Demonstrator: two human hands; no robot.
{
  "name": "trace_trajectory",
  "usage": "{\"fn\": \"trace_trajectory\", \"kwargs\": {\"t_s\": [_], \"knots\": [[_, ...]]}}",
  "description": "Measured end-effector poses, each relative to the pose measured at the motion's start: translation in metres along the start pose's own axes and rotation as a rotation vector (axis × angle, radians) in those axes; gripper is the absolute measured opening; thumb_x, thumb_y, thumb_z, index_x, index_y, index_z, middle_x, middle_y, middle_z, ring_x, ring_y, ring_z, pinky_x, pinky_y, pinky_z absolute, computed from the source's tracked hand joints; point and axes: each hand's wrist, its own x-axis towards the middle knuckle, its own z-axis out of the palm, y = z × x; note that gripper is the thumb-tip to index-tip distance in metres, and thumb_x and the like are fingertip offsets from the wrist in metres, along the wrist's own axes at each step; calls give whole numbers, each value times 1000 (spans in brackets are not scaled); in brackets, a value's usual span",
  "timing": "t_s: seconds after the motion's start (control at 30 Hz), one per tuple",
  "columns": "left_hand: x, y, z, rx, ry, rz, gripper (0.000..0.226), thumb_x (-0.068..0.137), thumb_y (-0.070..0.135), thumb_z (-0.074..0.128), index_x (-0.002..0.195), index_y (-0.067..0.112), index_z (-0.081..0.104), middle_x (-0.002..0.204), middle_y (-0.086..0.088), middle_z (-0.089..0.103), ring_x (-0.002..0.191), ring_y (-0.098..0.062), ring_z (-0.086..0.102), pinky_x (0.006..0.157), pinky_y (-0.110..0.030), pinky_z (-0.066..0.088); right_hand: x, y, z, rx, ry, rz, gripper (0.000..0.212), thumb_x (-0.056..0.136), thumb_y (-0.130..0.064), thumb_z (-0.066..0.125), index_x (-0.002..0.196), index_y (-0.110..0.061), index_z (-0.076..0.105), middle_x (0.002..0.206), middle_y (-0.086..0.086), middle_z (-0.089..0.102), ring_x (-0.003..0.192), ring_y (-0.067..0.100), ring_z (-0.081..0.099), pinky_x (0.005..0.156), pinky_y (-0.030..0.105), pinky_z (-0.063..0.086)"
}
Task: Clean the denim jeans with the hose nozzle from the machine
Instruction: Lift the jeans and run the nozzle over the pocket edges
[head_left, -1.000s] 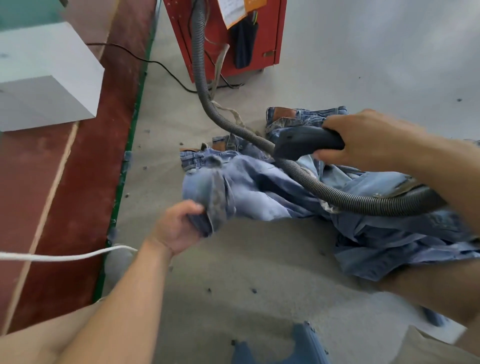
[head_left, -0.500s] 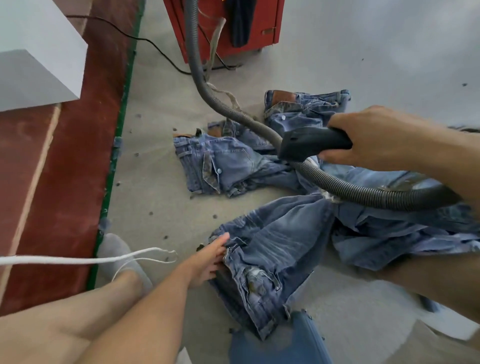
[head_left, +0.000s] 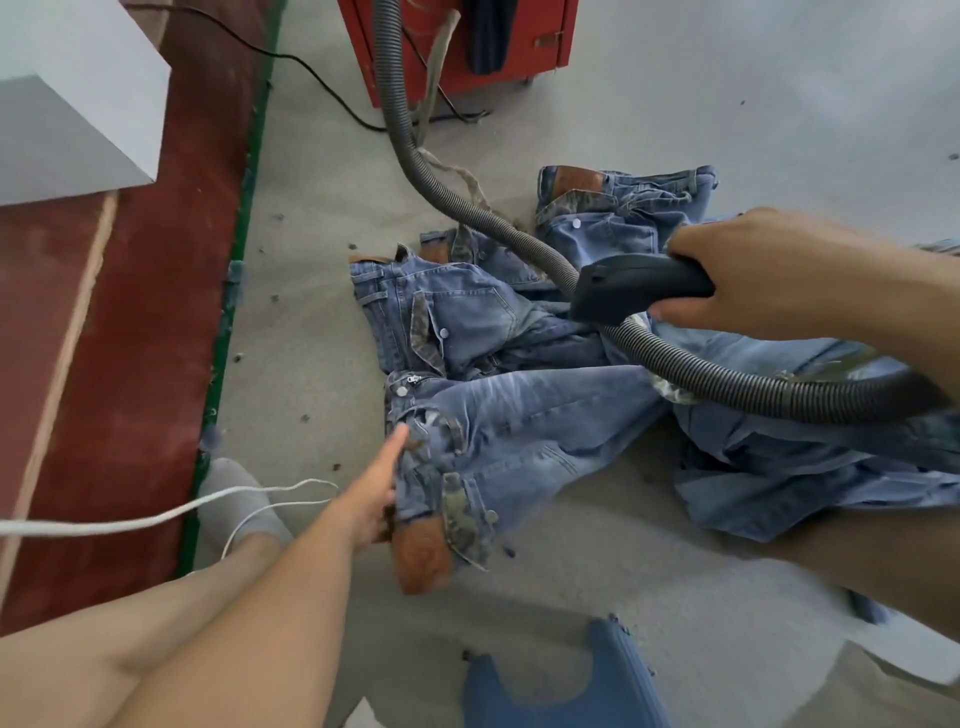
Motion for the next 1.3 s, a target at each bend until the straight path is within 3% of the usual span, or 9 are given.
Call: {"fn": "trace_trajectory", "kwargs": {"t_s": [0.07, 0.13, 0.2, 0.33, 0.5, 0.63, 0.87, 1.1, 1.3], "knots": [[-1, -13, 3, 42, -97, -62, 108, 54, 84, 82, 132, 12, 63, 123, -13, 74, 108, -29, 73, 90, -43, 58, 0, -3, 0, -5, -19, -2, 34, 80, -66, 50, 75, -33, 44, 61, -8, 54, 54, 15, 53, 49, 32, 38], [4, -18, 3, -9, -75, -21, 100, 43, 57, 100, 127, 11, 70, 108, -13, 78, 90, -27, 77, 79, -39, 61, 0, -6, 0, -7, -19, -13, 34, 81, -65, 51, 75, -32, 43, 59, -7, 53, 53, 14, 52, 48, 30, 35], [4, -15, 4, -68, -12, 16, 77, 51, 39, 96, 118, 8, 76, 95, -14, 79, 75, -26, 77, 68, -36, 61, 0, -9, -2, -7, -26, -21, 33, 84, -62, 55, 75, -32, 44, 59, -7, 54, 53, 14, 52, 48, 29, 33], [-10, 10, -3, -263, -108, 151, 35, 73, 30, 78, 101, 10, 81, 98, -15, 79, 83, -28, 77, 72, -37, 63, 1, -10, -4, -15, -33, -42, 32, 86, -62, 58, 77, -34, 46, 60, -7, 56, 54, 15, 54, 50, 32, 37], [-39, 30, 2, -266, -252, 357, 37, 88, 33, 74, 118, 11, 77, 118, -19, 74, 106, -31, 73, 95, -44, 59, 0, -14, -4, 4, -22, -61, 36, 81, -74, 50, 77, -39, 45, 62, -10, 57, 55, 12, 55, 54, 37, 50], [-49, 35, 16, -283, -130, 484, 30, 80, 21, 79, 108, 10, 80, 112, -19, 76, 95, -28, 76, 92, -45, 61, 0, -21, -4, -33, -53, -101, 39, 79, -78, 45, 81, -39, 47, 61, -12, 55, 56, 10, 55, 55, 37, 50], [-61, 33, 22, -436, -349, 500, 53, 105, 38, 47, 148, 8, 51, 146, -19, 58, 136, -35, 56, 109, -50, 49, -6, -34, -1, -111, -67, -135, 39, 83, -79, 42, 80, -41, 39, 64, -14, 52, 56, 6, 51, 47, 29, 33], [-90, 48, 40, -406, -488, 468, 69, 106, 60, 32, 144, 9, 59, 151, -18, 53, 140, -36, 50, 107, -47, 50, -13, -44, -14, -94, 26, -137, 36, 91, -77, 39, 92, -42, 34, 73, -11, 55, 60, 8, 52, 50, 31, 35], [-120, 58, 69, -357, -456, 556, 75, 106, 62, 27, 142, 6, 60, 150, -22, 52, 140, -38, 51, 106, -48, 50, -29, -33, -37, 61, 162, -107, 41, 83, -77, 40, 93, -38, 42, 68, -11, 54, 58, 9, 54, 51, 33, 39]]}}
